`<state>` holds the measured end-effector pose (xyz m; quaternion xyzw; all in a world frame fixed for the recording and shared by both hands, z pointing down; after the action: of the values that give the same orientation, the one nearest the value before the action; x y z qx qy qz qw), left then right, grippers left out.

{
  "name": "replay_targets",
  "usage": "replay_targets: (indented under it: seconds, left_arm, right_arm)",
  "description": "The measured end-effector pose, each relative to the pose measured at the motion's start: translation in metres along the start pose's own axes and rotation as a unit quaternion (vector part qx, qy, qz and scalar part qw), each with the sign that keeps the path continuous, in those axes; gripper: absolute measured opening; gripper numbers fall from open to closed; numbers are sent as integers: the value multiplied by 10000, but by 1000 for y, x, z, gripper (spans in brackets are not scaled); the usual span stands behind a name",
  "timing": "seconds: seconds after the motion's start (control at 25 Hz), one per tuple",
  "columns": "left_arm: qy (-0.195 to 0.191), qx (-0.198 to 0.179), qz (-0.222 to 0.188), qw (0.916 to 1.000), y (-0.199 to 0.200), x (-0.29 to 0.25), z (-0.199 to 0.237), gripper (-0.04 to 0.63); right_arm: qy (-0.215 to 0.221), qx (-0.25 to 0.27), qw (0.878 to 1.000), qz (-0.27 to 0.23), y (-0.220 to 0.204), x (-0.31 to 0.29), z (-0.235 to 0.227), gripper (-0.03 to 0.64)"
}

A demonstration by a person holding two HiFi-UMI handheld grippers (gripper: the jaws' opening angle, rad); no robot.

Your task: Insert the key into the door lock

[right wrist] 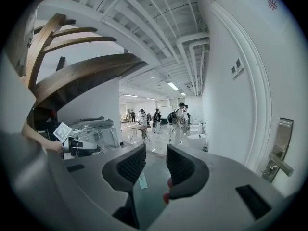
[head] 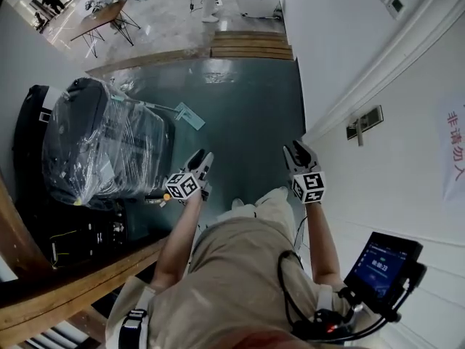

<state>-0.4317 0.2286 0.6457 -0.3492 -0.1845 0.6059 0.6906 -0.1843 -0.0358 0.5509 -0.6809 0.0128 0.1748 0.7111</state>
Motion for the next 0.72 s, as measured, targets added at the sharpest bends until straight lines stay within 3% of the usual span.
replay_targets:
  seconds: [0.4,0.72]
  left_arm:
    - [-269,80,-56,9996,-17,7,-44,198]
    - [-513,14,121,9986,-60,24,-122,199]
  right_arm:
    - [407,433,9982,-46,8,34,3,140]
    - [247,229,9993,-158,6,112,-15,140]
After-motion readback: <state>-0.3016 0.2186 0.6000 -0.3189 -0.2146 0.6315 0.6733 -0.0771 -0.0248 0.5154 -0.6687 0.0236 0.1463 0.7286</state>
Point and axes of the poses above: the fingertips, and each gripper's own axes: x backward along the fingers, z to its left, y out of its top, the point moved 7 cm from there along x, backward along the fingers, and after that the axes turned 7 degrees about x, right-handed, at the moved point
